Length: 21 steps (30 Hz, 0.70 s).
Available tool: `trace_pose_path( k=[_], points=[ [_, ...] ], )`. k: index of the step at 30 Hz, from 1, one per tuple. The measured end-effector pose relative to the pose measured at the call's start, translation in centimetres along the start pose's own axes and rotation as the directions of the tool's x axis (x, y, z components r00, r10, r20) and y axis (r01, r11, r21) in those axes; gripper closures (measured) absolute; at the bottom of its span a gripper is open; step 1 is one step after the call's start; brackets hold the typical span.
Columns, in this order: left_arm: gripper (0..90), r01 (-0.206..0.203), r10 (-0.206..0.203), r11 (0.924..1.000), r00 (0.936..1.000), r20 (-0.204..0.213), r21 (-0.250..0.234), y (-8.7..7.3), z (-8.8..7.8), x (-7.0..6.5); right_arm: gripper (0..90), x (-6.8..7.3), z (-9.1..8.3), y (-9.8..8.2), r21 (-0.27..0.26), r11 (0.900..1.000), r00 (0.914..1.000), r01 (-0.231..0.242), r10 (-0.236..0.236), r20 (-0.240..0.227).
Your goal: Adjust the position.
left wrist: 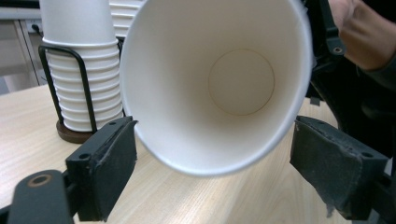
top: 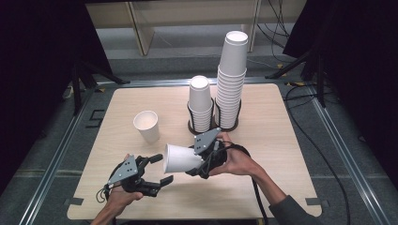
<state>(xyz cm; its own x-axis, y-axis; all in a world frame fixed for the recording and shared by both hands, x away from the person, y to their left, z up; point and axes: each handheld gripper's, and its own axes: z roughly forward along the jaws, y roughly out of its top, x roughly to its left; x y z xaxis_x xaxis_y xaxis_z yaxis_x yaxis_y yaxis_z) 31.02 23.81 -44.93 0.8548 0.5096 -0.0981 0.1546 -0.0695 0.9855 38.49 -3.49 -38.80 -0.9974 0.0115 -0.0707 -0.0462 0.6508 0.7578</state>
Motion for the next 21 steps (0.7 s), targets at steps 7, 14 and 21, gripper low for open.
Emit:
trace_pose_path(
  k=[7, 14, 21],
  points=[
    [8.6, 0.056, -0.057, 0.9977, 0.9981, -0.022, -0.038, 0.1, -0.1, 0.3, 23.6, 0.1, 0.4, 0.1, -0.065, 0.998, 0.9998, -0.001, 0.0, -0.017],
    [0.0, 0.073, -0.074, 0.9962, 0.997, -0.023, -0.049, 0.2, 0.0, 0.1, 23.6, 0.3, 1.0, 0.1, -0.093, 0.996, 0.999, -0.005, 0.001, -0.045],
    [0.0, 0.075, -0.076, 0.9951, 0.997, -0.015, -0.064, 0.3, 0.3, -0.3, 23.5, 0.5, 2.2, 0.1, -0.106, 0.994, 0.9971, -0.019, 0.011, -0.076]
  ],
)
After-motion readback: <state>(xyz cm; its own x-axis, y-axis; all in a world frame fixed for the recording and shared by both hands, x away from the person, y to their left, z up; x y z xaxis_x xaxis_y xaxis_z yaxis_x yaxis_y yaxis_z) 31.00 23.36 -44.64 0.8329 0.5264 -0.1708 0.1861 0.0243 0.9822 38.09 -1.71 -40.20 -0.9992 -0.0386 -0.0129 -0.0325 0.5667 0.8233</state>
